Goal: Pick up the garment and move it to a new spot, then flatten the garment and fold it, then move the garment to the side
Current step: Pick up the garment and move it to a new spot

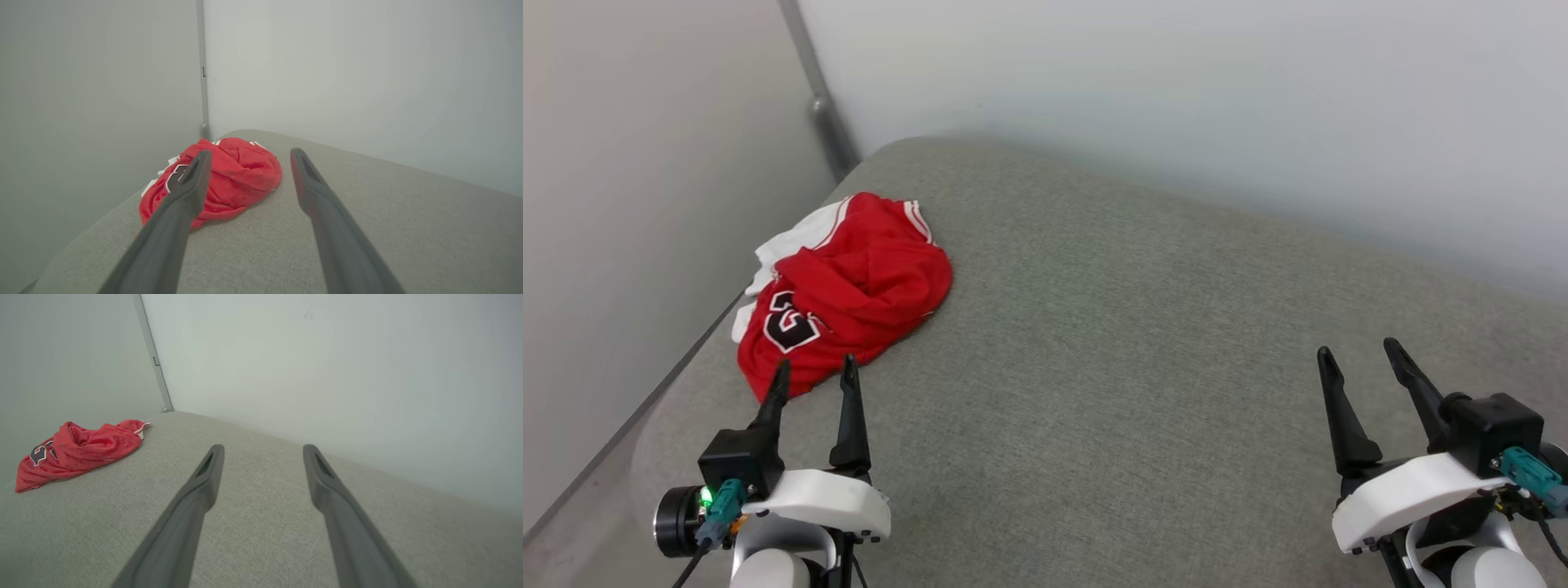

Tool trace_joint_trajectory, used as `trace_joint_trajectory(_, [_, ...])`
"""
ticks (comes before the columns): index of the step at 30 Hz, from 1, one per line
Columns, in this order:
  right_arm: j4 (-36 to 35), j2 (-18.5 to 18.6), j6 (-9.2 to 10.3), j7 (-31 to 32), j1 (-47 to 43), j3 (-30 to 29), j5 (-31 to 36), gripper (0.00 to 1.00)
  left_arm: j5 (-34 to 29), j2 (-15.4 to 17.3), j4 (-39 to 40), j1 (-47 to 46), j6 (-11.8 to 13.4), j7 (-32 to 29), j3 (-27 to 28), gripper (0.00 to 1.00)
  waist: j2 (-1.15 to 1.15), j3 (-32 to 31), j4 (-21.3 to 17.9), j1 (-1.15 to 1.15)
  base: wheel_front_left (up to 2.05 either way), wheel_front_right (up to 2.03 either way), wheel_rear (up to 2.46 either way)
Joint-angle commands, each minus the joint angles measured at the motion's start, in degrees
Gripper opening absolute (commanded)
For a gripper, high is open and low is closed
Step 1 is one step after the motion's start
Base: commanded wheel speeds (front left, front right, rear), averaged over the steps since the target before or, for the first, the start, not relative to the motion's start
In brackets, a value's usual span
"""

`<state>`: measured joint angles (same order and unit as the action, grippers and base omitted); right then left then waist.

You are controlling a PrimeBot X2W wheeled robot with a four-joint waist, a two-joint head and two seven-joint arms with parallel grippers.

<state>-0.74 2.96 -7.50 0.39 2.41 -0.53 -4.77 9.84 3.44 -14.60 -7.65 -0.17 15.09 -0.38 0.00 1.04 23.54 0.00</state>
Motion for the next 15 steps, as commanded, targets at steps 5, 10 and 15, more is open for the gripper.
trace_joint_trajectory(5, [-0.6,-0.1,0.02,0.4,1.2,0.5,0.5,1.00,0.2,-0.1,0.8,0.5,0.5,0.1,1.2,1.00,0.00,1.3,3.8,0.00,0.00,0.00,0.00])
trace_joint_trajectory(10, [-1.0,0.0,0.02,1.1,2.4,1.1,0.7,1.00,-0.1,-0.2,0.9,-0.9,0.4,0.1,1.9,1.00,0.00,2.4,4.0,0.00,0.00,0.00,0.00])
trace_joint_trajectory(15, [-2.1,0.9,0.02,1.8,3.7,1.6,1.2,1.00,-0.6,0.2,0.7,-5.2,0.6,0.1,2.1,1.00,0.00,4.5,2.7,0.00,0.00,0.00,0.00])
